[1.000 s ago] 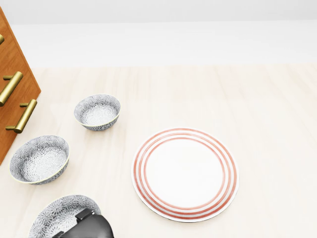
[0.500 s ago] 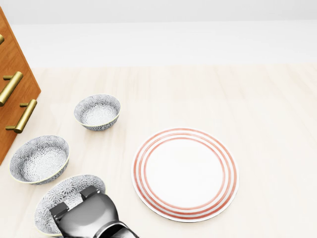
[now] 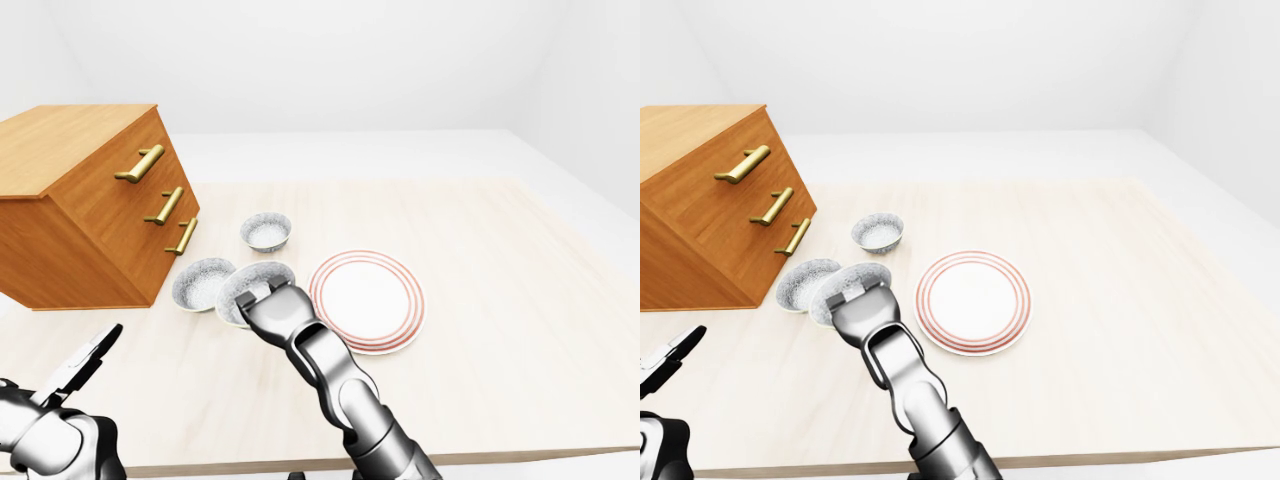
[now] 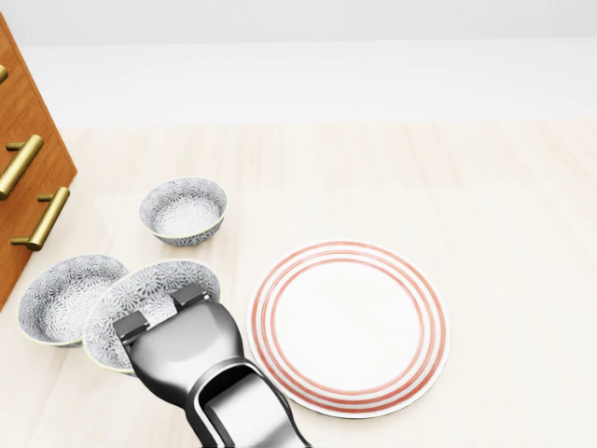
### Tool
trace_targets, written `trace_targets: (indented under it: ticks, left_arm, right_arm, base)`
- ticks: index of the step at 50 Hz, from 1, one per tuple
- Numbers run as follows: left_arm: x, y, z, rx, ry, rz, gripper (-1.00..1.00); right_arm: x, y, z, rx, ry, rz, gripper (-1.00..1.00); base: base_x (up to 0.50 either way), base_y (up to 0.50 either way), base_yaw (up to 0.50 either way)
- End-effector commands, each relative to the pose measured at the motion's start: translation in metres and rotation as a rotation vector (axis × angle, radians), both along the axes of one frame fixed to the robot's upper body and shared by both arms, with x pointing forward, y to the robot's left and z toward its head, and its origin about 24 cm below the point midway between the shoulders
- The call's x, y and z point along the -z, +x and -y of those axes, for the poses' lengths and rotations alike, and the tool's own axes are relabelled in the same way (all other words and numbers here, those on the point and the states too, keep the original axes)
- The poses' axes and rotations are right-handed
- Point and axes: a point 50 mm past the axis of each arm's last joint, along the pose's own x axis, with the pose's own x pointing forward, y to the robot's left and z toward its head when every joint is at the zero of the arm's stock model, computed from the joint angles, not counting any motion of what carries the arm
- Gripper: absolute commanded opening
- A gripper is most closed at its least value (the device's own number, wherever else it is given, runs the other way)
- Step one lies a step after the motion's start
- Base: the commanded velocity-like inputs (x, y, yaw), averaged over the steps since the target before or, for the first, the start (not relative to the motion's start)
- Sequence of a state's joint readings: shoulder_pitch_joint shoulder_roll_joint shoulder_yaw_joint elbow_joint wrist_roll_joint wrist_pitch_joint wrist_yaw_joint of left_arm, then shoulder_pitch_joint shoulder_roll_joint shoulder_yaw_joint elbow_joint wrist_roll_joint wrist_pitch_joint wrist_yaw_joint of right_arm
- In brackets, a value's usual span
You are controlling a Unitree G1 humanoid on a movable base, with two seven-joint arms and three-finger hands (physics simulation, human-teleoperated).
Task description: Put the bowl at the front on the plate.
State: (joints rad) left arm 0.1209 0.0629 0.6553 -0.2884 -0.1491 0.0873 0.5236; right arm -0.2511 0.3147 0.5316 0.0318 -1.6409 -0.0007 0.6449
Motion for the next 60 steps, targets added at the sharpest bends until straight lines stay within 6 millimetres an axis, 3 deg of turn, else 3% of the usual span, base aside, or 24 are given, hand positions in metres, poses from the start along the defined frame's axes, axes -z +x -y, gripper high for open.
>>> trace_targets:
  ticks: [1, 38, 44, 48, 60]
  left_arm:
    - [0.003, 0.002, 0.000, 0.003, 0.000, -0.017, 1.00]
    - [-0.002, -0.001, 0.000, -0.002, 0.002, 0.011, 1.00]
    - [-0.001, -0.001, 0.000, -0.004, -0.001, 0.010, 1.00]
    - [-0.002, -0.001, 0.000, -0.002, -0.002, 0.012, 1.00]
    - [-0.003, -0.002, 0.000, -0.004, 0.002, 0.017, 1.00]
  right_arm:
    - [-0.009, 0.001, 0.012, 0.044, -0.056, 0.093, -1.00]
    - [0.015, -0.033, 0.055, 0.195, 0.012, 0.212, -1.00]
    - [0.007, -0.047, 0.061, 0.186, 0.080, 0.305, -1.00]
    - [0.004, -0.053, 0.060, 0.170, 0.096, 0.338, -1.00]
    - [0.010, -0.045, 0.054, 0.155, 0.080, 0.296, -1.00]
  base:
    - [0.00, 0.00, 0.00]
    - [0.00, 0.00, 0.00]
    - [0.00, 0.00, 0.00]
    - [0.00, 0.00, 0.00]
    - [0.00, 0.00, 0.00]
